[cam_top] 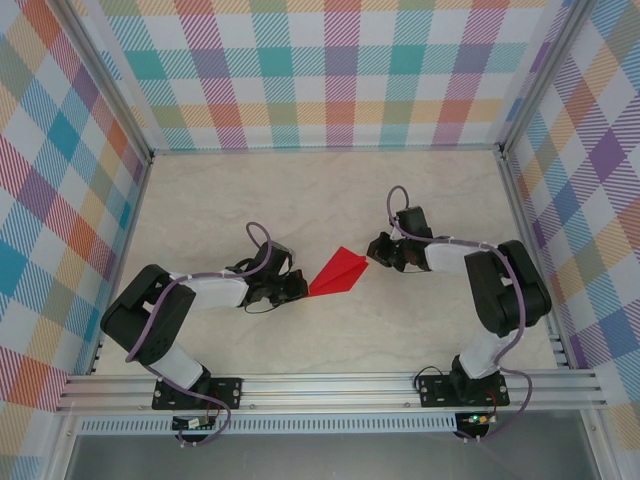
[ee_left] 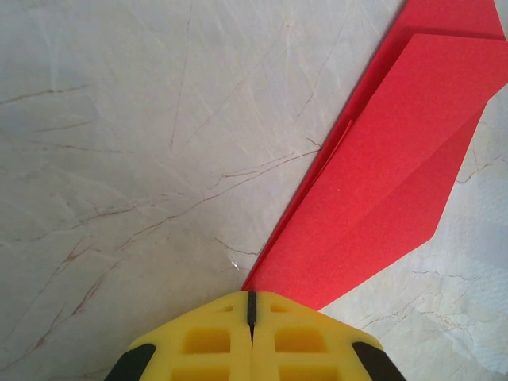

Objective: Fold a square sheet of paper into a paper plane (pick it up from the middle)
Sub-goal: Fold the wing for the third time at the center of the table.

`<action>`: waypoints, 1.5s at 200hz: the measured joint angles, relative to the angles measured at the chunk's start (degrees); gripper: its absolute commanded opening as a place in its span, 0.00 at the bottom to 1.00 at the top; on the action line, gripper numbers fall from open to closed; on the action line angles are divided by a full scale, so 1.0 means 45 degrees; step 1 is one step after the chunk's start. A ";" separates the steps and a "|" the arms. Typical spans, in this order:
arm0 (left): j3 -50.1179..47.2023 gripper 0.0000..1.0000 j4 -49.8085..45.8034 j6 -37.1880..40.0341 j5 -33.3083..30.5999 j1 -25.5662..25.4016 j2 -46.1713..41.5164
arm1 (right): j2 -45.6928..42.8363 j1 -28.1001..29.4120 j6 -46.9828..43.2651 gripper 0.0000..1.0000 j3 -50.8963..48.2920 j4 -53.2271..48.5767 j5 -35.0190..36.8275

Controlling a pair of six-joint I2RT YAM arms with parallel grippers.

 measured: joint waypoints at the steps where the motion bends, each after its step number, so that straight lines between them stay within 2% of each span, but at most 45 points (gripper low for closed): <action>1: 0.0000 0.00 0.0000 0.0000 0.0000 0.0000 0.0000 | -0.0029 0.0029 -0.0005 0.08 0.0000 -0.0005 0.0015; 26: 0.0000 0.00 0.0000 0.0000 0.0000 0.0000 0.0000 | -0.0437 0.1608 0.0039 0.08 0.0272 -0.0180 0.0136; 58: 0.0000 0.00 -0.0015 0.0000 0.0000 0.0000 0.0000 | 0.0437 0.3551 0.0374 0.08 0.0865 -0.0087 -0.0010; 92: 0.0015 0.00 -0.0029 0.0000 0.0000 0.0000 0.0000 | 0.1909 0.4279 0.0738 0.07 0.1549 0.0141 -0.0393; 120: 0.0015 0.00 -0.0034 0.0000 -0.0005 0.0000 0.0000 | 0.2526 0.4274 0.0923 0.07 0.1719 0.0267 -0.0568; 170: 0.0015 0.00 -0.0044 0.0000 -0.0015 0.0000 0.0000 | 0.2463 0.3774 0.0952 0.07 0.1535 0.0384 -0.0685; 223: -0.0039 0.00 0.0053 0.0000 -0.0010 0.0000 -0.0005 | 0.1622 0.1462 0.0306 0.07 0.0641 0.0053 -0.0617; 252: -0.0063 0.00 0.0083 0.0005 -0.0005 0.0000 -0.0029 | 0.1030 0.0374 -0.0253 0.07 0.0748 -0.1355 0.0583; 282: -0.0063 0.00 0.0087 0.0019 0.0010 0.0000 -0.0029 | 0.0578 0.0146 -0.0631 0.13 0.1156 -0.2735 0.1787; 300: -0.0063 0.09 0.0005 0.0044 -0.0015 0.0000 -0.0155 | 0.0049 0.0204 -0.0607 0.22 0.1166 -0.2973 0.1807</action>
